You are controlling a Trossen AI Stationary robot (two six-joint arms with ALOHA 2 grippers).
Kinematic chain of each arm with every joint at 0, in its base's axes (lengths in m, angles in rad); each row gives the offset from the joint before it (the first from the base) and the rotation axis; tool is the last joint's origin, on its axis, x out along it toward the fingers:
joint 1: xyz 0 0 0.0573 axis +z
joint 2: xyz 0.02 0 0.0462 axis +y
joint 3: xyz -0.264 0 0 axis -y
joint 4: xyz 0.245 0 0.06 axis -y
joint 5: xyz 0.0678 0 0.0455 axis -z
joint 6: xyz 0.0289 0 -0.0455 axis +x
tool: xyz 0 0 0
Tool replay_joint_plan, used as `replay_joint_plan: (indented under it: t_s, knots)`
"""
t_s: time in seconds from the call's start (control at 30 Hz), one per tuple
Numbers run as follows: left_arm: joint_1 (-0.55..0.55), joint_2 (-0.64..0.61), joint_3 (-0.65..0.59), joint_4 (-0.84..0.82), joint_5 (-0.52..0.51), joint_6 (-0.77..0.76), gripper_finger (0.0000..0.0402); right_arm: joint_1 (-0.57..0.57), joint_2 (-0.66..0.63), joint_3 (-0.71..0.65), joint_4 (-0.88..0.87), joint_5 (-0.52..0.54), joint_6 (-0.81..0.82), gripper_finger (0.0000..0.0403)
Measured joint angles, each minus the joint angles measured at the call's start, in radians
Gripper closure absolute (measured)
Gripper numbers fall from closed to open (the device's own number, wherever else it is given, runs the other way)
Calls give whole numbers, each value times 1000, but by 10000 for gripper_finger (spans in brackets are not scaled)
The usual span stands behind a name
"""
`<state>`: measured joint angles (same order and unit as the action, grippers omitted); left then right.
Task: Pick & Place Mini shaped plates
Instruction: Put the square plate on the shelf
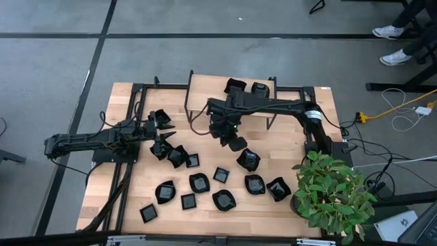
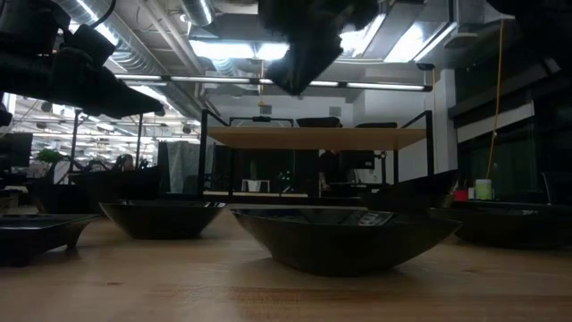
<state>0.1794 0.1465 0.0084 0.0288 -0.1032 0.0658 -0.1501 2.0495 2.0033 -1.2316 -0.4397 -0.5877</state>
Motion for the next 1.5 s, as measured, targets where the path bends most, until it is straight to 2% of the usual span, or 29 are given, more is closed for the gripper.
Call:
replay_joint_plan:
  t_s: [0.43,0.57,0.77,0.93,1.07,1.3,1.5]
  knots:
    - [0,0,0,0,0,0,297,-1,-51,-13,-38,-6,30,349]
    - [0,0,0,0,0,0,297,1,-101,-155,35,-9,34,367]
    - [0,0,0,0,0,0,297,6,-260,-423,226,-6,91,398]
    - [0,0,0,0,0,0,297,45,-374,-604,406,10,158,380]
    - [0,0,0,0,0,0,297,85,-414,-732,549,15,160,369]
    - [0,0,0,0,0,0,297,116,-409,-873,719,92,145,368]
    - [0,0,0,0,0,0,297,116,-407,-923,813,88,153,367]
